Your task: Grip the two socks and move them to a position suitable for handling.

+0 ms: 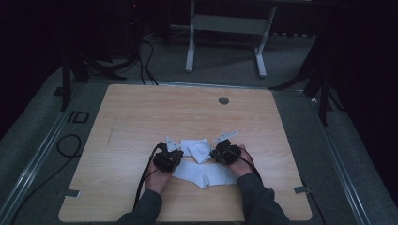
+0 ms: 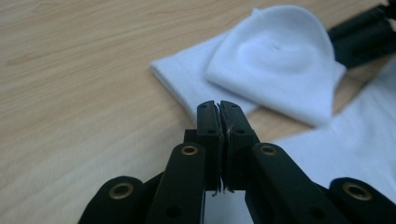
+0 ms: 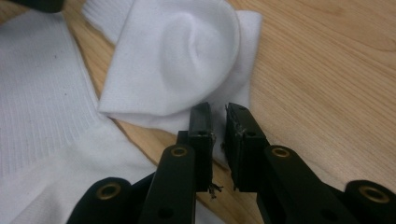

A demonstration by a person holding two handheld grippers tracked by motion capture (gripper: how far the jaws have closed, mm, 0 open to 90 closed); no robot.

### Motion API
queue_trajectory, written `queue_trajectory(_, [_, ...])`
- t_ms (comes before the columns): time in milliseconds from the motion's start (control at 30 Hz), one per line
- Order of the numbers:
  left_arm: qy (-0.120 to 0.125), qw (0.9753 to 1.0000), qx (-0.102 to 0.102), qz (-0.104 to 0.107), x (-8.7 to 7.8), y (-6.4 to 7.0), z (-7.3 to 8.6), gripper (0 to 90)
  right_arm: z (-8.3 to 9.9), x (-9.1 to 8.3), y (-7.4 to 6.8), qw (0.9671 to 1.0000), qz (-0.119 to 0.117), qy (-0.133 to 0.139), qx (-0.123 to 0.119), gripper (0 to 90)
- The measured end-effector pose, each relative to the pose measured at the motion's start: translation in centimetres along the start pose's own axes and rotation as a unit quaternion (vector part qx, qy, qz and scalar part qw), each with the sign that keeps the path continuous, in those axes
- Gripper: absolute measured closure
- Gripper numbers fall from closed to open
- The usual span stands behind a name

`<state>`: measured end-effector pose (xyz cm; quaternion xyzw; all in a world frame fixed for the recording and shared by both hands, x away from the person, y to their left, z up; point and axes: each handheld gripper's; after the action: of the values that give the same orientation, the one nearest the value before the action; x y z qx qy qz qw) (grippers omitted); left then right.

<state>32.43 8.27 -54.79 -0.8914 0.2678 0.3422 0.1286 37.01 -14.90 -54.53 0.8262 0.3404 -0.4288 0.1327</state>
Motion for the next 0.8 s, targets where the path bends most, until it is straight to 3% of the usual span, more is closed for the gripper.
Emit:
queue_trajectory(200, [-0.017,0.9998,0.004,-0.006,2.1,0.0,-0.7,87.1,0.0,0.0,-0.1,1.0000,0.001,0.001,-0.005,80.3])
queue_trajectory(400, [-0.012,0.9999,0.003,-0.011,2.2,-0.1,-0.5,88.7,-0.1,-0.1,-0.1,1.0000,0.004,0.001,-0.008,77.5])
queue_trajectory(567, [-0.013,0.9999,-0.001,-0.011,2.2,-0.1,-0.4,89.3,-0.7,-1.5,0.6,0.9990,0.004,0.037,0.024,69.5])
queue_trajectory(800, [-0.013,0.9998,-0.001,-0.013,2.2,-0.1,-0.4,89.4,-2.1,-2.1,0.6,0.9977,-0.009,0.057,0.035,59.5])
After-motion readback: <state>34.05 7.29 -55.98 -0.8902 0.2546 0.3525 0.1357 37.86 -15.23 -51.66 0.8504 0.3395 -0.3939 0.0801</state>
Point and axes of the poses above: each handheld gripper's, and its own axes: x roughly forward along the jaws, z roughly out of its underside, y roughly to its right, and after that the axes turned 6 degrees about x, right-handed
